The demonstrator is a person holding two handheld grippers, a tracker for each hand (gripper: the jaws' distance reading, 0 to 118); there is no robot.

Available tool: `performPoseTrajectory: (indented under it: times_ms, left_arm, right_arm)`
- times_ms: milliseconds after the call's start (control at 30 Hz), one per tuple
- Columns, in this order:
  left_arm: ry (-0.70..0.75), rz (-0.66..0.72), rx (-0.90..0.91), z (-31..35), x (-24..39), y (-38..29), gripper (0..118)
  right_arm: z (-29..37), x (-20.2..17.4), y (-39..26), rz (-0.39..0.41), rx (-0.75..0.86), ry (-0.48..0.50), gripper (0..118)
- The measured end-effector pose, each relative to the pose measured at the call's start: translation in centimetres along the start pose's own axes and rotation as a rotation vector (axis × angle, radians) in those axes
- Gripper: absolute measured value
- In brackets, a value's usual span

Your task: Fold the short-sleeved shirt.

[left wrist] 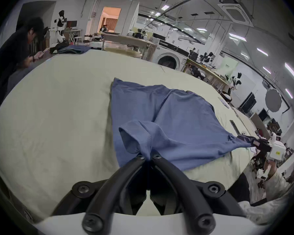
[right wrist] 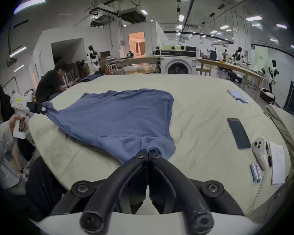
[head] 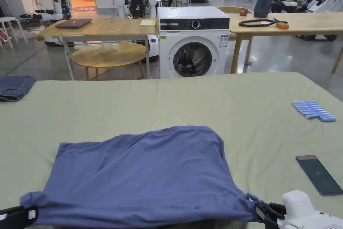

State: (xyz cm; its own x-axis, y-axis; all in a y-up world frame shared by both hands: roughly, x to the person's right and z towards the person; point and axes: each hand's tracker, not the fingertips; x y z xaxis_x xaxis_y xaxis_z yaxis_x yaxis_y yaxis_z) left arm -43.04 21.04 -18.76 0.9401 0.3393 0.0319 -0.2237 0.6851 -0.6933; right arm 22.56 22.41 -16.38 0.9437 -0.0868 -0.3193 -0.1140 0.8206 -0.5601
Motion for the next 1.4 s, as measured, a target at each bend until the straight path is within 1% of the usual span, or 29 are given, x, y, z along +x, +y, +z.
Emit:
performPoseTrajectory:
  times_ms: [100, 167, 300, 333, 367, 433, 500, 600, 700, 733, 767, 800, 833, 867, 900, 933, 967, 1000, 1033, 1067, 1100, 1133, 1167, 1200, 1233, 1267, 1300, 1367, 1400]
  left_arm:
    - [0.013, 0.012, -0.024, 1.8, -0.2, -2.2, 0]
    - [0.012, 0.05, -0.029, 3.0, -0.8, -3.9, 0]
    - [0.021, 0.072, -0.05, 4.0, -1.6, -6.4, 0]
    - [0.027, 0.073, -0.056, 3.9, -1.5, -6.9, 0]
    - [0.026, 0.077, -0.057, 4.4, 0.9, -6.9, 0]
    - [0.022, 0.092, -0.071, 4.1, 1.3, -7.3, 0]
    - [0.019, 0.102, -0.077, 3.3, -0.2, -7.6, 0]
    - [0.047, 0.058, -0.107, 2.7, 0.4, -8.0, 0]
    - [0.034, 0.069, -0.115, 2.8, 1.0, -7.9, 0]
    - [0.025, 0.079, -0.115, 2.8, 1.0, -7.9, 0]
    - [0.015, 0.095, -0.12, 2.7, -0.3, -7.7, 0]
    - [0.018, 0.106, -0.12, 2.7, -0.4, -7.7, 12]
    - [0.027, 0.113, -0.119, 2.8, -0.3, -7.7, 40]
    - [0.034, 0.118, -0.118, 2.9, -0.2, -7.8, 85]
    - [0.022, 0.126, -0.107, 3.3, -0.7, -7.6, 87]
    - [0.02, 0.133, -0.102, 3.8, -0.6, -7.3, 87]
    - [0.024, 0.138, -0.097, 4.2, -0.4, -7.1, 87]
    - [0.028, 0.139, -0.092, 4.6, -0.1, -7.0, 87]
    - [0.023, 0.136, -0.082, 5.3, 0.6, -6.3, 87]
    - [0.001, 0.141, -0.082, 5.6, 0.9, -6.2, 82]
    - [-0.025, 0.151, -0.084, 5.7, 1.2, -6.2, 61]
    - [-0.03, 0.145, -0.084, 5.8, 1.6, -6.2, 21]
    - [-0.021, 0.118, -0.083, 5.5, 1.9, -6.4, 0]
    - [0.059, 0.07, -0.05, 5.6, 2.3, -6.2, 0]
    - [0.036, 0.063, -0.088, 5.3, 2.6, -6.2, 0]
    - [0.003, 0.066, -0.123, 4.9, 2.7, -6.1, 0]
    - [0.006, 0.066, -0.117, 4.8, 3.3, -6.4, 0]
    - [0.014, 0.036, -0.139, 4.5, 3.9, -6.4, 0]
    - [0.012, 0.024, -0.141, 4.5, 4.1, -6.4, 0]
  right_arm:
    - [1.9, -0.2, -1.3, -0.016, -0.002, 0.03, 0]
    - [2.8, -0.7, -2.2, -0.03, -0.014, 0.041, 0]
    - [2.6, -0.6, -4.5, -0.089, -0.064, 0.06, 0]
    - [2.4, -0.5, -5.0, -0.093, -0.077, 0.059, 0]
    - [2.1, -0.7, -5.3, -0.095, -0.09, 0.058, 0]
    - [1.7, -1.0, -5.7, -0.107, -0.107, 0.059, 0]
    - [1.4, -1.2, -5.9, -0.113, -0.126, 0.055, 0]
    - [1.2, -1.4, -6.0, -0.111, -0.162, 0.047, 0]
    - [1.0, -1.3, -6.1, -0.108, -0.177, 0.045, 0]
    - [0.3, -0.6, -6.8, -0.12, -0.183, 0.044, 0]
    - [0.1, -0.3, -6.9, -0.151, -0.201, 0.061, 1]
    - [-0.3, 0.1, -6.8, -0.181, -0.235, 0.065, 10]
    - [-0.4, 0.3, -6.7, -0.199, -0.244, 0.036, 35]
    - [-0.5, 0.5, -6.6, -0.215, -0.255, 0.01, 87]
    - [-0.8, 0.8, -6.4, -0.238, -0.273, 0.0, 113]
    - [-0.7, 1.1, -6.1, -0.267, -0.26, 0.01, 118]
    - [-0.3, 1.3, -5.7, -0.311, -0.211, 0.022, 118]
    - [-0.2, 1.7, -5.7, -0.339, -0.204, 0.023, 118]
    - [-0.1, 1.8, -5.4, -0.359, -0.201, 0.011, 118]
    - [-0.3, 1.7, -5.3, -0.353, -0.199, 0.006, 118]
    - [-0.5, 1.5, -5.2, -0.355, -0.208, -0.014, 110]
    - [-0.5, 1.2, -5.1, -0.346, -0.261, -0.035, 75]
    - [-0.7, 1.0, -5.0, -0.346, -0.25, -0.023, 0]
    - [-1.1, 0.8, -5.1, -0.347, -0.26, -0.04, 0]
    - [-1.3, 1.1, -5.0, -0.372, -0.241, -0.068, 0]
    - [-1.0, 1.9, -5.3, -0.356, -0.305, -0.056, 0]
    - [-1.0, 2.2, -5.2, -0.36, -0.349, -0.034, 0]
    - [-0.3, 2.6, -5.0, -0.372, -0.32, -0.045, 0]
    - [-1.8, 1.1, -6.3, -0.36, -0.328, -0.042, 2]
